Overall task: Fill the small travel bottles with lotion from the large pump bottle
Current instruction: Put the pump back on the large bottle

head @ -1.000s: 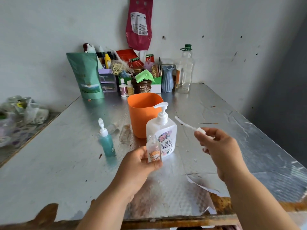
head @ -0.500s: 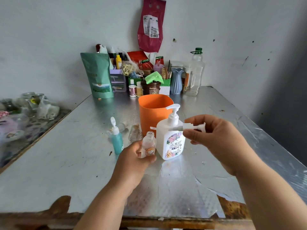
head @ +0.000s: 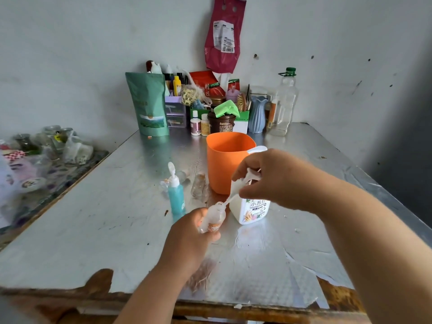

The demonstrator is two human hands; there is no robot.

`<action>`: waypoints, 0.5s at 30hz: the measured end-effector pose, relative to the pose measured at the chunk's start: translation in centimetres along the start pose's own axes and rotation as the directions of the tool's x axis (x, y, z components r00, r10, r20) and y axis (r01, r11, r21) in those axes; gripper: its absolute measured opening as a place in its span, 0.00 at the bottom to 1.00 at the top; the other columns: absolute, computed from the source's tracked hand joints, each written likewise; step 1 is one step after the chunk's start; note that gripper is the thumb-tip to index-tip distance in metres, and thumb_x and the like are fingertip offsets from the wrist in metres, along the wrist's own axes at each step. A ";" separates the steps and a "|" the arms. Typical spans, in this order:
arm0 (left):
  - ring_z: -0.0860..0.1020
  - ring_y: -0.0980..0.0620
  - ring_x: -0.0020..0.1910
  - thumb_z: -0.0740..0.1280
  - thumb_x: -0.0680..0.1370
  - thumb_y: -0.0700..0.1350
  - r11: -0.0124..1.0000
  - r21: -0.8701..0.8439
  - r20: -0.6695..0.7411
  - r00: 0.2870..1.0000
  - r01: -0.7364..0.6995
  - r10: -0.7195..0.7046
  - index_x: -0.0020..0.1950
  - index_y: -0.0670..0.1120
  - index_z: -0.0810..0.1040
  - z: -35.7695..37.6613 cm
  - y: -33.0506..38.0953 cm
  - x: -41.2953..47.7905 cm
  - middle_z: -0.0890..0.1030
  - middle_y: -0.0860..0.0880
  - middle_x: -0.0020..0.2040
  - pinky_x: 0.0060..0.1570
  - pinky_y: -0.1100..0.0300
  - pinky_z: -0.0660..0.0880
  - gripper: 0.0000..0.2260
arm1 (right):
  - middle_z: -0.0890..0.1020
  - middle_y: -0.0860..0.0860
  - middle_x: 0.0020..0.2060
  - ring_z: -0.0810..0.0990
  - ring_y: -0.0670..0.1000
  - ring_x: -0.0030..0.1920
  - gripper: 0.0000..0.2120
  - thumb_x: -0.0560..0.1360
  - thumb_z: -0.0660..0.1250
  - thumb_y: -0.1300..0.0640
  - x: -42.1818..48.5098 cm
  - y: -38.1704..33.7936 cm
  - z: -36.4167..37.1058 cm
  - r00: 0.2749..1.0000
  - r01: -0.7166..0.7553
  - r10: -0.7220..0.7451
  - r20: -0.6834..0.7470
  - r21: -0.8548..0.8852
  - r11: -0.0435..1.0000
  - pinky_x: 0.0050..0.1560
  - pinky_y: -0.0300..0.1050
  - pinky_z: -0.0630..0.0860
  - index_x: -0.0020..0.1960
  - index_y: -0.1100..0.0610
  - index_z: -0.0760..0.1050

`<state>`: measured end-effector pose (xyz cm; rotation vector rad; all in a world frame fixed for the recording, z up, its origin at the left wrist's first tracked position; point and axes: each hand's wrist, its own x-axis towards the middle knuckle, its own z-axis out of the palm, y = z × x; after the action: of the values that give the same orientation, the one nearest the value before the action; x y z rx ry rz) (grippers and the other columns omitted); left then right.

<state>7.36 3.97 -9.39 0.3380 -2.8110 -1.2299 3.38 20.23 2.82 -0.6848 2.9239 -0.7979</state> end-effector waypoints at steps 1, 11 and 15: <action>0.73 0.52 0.67 0.69 0.77 0.51 1.000 -0.007 0.013 1.000 0.000 0.000 0.73 0.54 0.67 0.1 -0.1 0.1 0.74 0.53 0.69 0.65 0.58 0.69 0.25 | 0.82 0.44 0.42 0.79 0.44 0.35 0.08 0.72 0.71 0.55 0.5 -0.5 0.2 0.999 0.023 -0.021 0.040 -0.047 0.999 0.32 0.34 0.76 0.50 0.46 0.81; 0.75 0.54 0.64 0.70 0.76 0.52 0.998 -0.067 0.020 1.000 0.015 -0.014 0.72 0.50 0.69 -0.2 -2.6 1.2 0.76 0.52 0.66 0.63 0.60 0.70 0.25 | 0.80 0.49 0.55 0.79 0.50 0.51 0.24 0.70 0.74 0.56 3.2 -0.5 5.3 0.991 -0.038 0.036 0.126 0.012 0.999 0.51 0.43 0.78 0.65 0.49 0.73; 0.76 0.57 0.52 0.70 0.76 0.52 0.995 -0.102 0.024 1.000 -0.002 0.004 0.64 0.54 0.72 0.1 -3.4 1.8 0.77 0.57 0.52 0.55 0.64 0.71 0.18 | 0.81 0.50 0.50 0.80 0.53 0.50 0.18 0.71 0.71 0.57 3.4 1.1 7.2 0.989 -0.118 0.099 0.106 0.183 0.976 0.50 0.50 0.80 0.60 0.50 0.74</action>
<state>6.21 1.37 -12.02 0.3148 -2.7543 -1.3801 0.94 16.17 -3.70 -0.5275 2.7269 -0.9841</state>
